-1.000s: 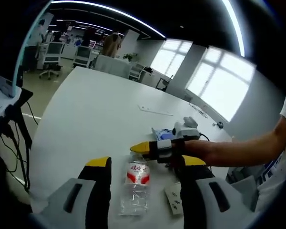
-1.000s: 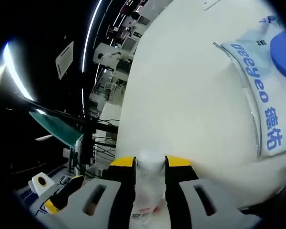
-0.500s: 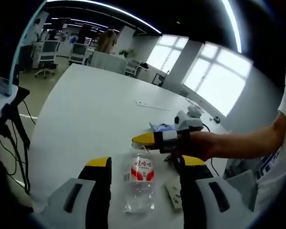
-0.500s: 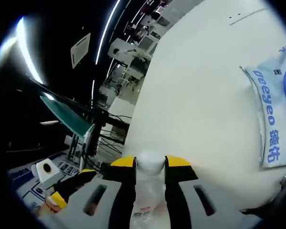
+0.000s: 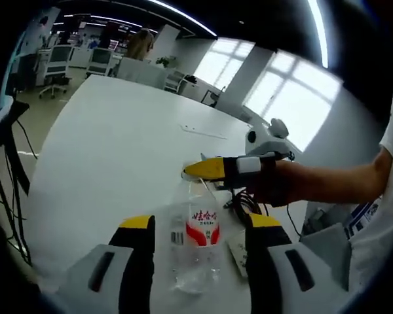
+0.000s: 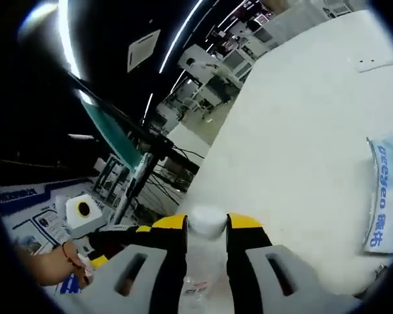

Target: Arrange the tabletop items into an orderly group along one side of the table until the central work area is clear of visible clutter.

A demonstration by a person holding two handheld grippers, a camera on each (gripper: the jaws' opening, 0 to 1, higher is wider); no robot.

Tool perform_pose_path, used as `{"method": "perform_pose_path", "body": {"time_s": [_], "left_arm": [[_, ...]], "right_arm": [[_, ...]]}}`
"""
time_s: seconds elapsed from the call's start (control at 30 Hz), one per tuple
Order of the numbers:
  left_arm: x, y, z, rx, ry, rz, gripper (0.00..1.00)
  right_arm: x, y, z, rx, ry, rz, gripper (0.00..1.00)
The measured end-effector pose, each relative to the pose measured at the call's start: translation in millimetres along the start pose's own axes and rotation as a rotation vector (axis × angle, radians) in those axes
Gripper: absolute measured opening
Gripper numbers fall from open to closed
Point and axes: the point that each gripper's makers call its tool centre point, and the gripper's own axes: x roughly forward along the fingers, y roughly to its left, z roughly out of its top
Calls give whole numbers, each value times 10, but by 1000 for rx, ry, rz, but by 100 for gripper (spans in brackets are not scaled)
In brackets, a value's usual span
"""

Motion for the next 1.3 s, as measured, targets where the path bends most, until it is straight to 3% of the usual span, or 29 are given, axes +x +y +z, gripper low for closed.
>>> {"method": "perform_pose_path", "body": {"time_s": [0.27,0.63,0.83,0.93,1.3], "left_arm": [[18,-13,-126,13,44,-31,56],[23,-76,-265,82,113,-112,53],[35,-130,-318,145,156,-135,46],[23,-143,-358,218,177,-132,41],[30,-245,-336,256,164,-168,39]], "right_arm": [[26,415,-15,-227,57,105,20],[-5,773,-124,-394,109,167,20],[-27,889,-170,-471,119,168,20],[-47,940,-195,-503,119,145,20],[-160,1026,-212,-625,85,82,19]]}}
